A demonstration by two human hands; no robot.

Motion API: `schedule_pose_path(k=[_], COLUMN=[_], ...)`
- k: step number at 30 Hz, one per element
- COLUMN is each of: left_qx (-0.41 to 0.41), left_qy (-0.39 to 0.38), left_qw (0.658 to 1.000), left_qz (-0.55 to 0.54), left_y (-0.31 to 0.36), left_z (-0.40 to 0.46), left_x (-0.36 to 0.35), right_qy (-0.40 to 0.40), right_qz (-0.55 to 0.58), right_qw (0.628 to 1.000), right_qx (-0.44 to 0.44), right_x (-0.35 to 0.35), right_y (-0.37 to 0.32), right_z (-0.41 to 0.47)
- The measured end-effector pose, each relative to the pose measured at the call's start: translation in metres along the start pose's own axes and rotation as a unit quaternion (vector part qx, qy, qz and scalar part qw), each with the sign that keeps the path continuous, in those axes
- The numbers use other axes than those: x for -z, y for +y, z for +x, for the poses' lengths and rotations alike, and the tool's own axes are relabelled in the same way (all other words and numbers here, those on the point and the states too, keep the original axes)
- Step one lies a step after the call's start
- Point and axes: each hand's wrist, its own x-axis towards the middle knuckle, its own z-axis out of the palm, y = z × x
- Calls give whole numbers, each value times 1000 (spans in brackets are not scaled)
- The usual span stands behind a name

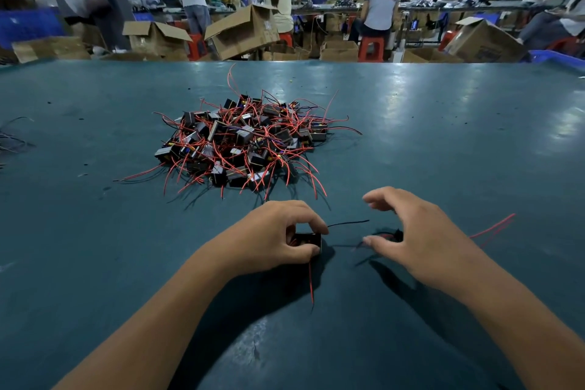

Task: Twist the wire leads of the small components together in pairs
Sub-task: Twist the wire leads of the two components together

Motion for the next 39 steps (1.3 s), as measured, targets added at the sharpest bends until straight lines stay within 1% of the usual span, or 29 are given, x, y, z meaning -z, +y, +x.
schedule_pose_path(k=[5, 8, 12, 15, 18, 22, 25, 27, 30, 34, 39], left_qx=[7, 20, 26, 24, 25, 24, 25, 25, 21, 17, 14], left_qy=[9, 27, 41, 34, 31, 32, 33, 36, 35, 39, 33], left_qw=[1000, 999, 997, 996, 995, 994, 993, 993, 994, 994, 995], left_qz=[5, 28, 58, 81, 97, 104, 106, 105, 104, 97, 93], left_y=[-1, -4, -6, -6, -7, -8, -7, -7, -6, -5, -1], left_z=[0, 0, 1, 1, 1, 1, 1, 2, 2, 2, 3], left_x=[-1, 1, 1, 0, 0, -1, -1, -1, -2, -3, -2], right_qy=[-82, -112, -68, -30, -10, -17, -48, -60, -46, -42, -64], right_qz=[-126, -159, -146, -130, -108, -96, -82, -60, -36, -42, -48], right_qw=[986, 978, 986, 991, 994, 995, 995, 995, 994, 989, 985], right_qx=[-76, -74, -37, -11, 3, 18, 28, 51, 95, 138, 152], right_x=[13, 16, 12, 0, -13, -19, -14, -9, -4, -12, -21], right_y=[16, 20, 17, 11, 5, 0, 1, 1, -2, -7, -9], right_z=[2, 3, 5, 4, 1, -1, -3, -5, -5, -5, -3])
